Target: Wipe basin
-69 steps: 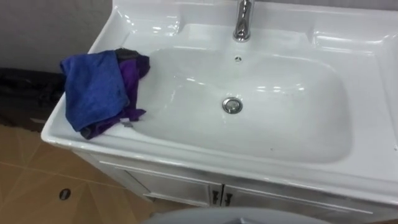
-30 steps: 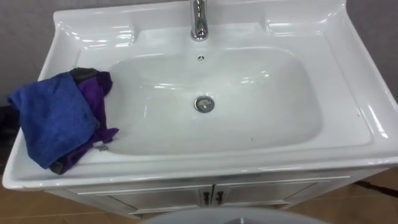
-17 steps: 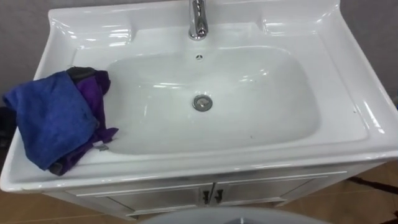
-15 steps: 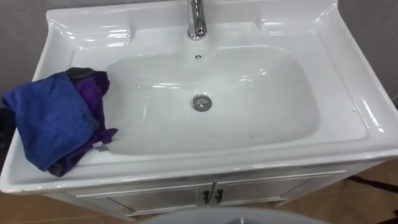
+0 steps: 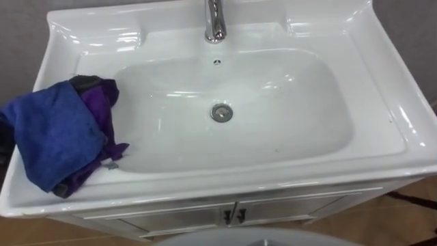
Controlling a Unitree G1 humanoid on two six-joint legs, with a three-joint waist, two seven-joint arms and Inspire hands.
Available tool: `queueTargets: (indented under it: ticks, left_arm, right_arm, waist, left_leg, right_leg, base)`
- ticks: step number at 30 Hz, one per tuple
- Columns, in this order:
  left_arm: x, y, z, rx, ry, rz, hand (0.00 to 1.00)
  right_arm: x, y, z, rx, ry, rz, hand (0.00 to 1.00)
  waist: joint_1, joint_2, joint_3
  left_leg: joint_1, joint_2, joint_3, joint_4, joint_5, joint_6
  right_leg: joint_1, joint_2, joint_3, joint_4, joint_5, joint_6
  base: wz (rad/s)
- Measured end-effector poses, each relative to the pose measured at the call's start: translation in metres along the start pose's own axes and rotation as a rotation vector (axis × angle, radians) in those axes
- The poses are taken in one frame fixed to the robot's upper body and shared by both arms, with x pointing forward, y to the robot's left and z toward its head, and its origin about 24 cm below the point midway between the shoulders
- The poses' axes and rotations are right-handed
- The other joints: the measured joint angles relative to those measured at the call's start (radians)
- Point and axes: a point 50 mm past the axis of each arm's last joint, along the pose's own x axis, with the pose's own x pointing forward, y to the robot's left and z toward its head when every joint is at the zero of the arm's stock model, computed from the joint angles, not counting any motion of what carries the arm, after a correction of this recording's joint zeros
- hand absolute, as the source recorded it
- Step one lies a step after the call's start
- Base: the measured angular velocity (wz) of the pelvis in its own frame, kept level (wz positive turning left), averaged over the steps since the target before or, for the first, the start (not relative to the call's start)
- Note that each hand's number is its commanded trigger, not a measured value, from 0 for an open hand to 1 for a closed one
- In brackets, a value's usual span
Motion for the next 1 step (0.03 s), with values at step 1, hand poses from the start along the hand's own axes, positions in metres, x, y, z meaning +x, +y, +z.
queueTargets:
  ticks: [1]
  left_arm:
    - [0.0000,-0.0001,0.0005,0.003,-0.001,-0.001,0.00]
  right_arm:
    - [0.0000,0.0000,0.0001,0.000,-0.001,0.000,0.00]
  waist:
    - [0.000,0.000,0.0000]
  left_leg:
    - [0.000,0.000,0.000,0.000,0.000,0.000]
  right_leg:
    - [0.000,0.000,0.000,0.000,0.000,0.000]
  base:
    - [0.00]
